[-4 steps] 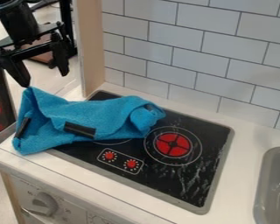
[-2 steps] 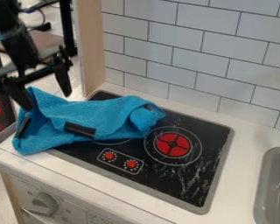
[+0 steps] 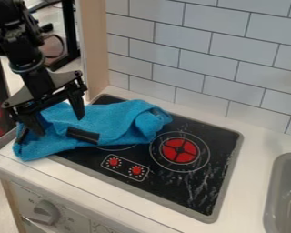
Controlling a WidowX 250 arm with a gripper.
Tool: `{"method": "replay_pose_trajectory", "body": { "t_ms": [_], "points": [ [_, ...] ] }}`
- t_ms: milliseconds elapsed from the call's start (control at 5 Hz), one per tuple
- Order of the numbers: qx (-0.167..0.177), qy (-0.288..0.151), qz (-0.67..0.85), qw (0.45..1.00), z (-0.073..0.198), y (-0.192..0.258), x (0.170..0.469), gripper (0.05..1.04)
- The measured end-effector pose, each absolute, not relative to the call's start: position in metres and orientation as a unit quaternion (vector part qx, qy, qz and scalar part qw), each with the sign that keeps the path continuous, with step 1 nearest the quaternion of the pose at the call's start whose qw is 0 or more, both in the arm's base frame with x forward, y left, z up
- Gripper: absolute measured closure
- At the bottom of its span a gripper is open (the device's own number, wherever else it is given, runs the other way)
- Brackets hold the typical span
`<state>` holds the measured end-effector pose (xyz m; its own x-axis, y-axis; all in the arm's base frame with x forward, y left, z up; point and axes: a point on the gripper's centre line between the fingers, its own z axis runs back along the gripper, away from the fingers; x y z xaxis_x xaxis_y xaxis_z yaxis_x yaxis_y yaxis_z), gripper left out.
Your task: Unfold the cloth from the bottom right to the top left
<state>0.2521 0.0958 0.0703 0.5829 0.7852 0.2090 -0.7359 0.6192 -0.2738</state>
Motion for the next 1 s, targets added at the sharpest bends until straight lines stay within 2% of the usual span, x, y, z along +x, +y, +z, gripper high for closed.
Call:
{"method": "replay_pose_trajectory", "body": {
  "t_ms": [200, 600, 800, 1000],
  "points": [
    [-0.071, -0.165, 0.433, 0.883, 0.069, 0.090, 0.258, 0.085],
    [-0.052, -0.138, 0.444, 0.884, 0.043, 0.090, 0.265, 0.085],
    [-0.049, -0.131, 0.449, 0.883, 0.038, 0.094, 0.271, 0.147],
    [-0.047, -0.132, 0.444, 0.885, 0.037, 0.094, 0.272, 0.449]
  ]
}}
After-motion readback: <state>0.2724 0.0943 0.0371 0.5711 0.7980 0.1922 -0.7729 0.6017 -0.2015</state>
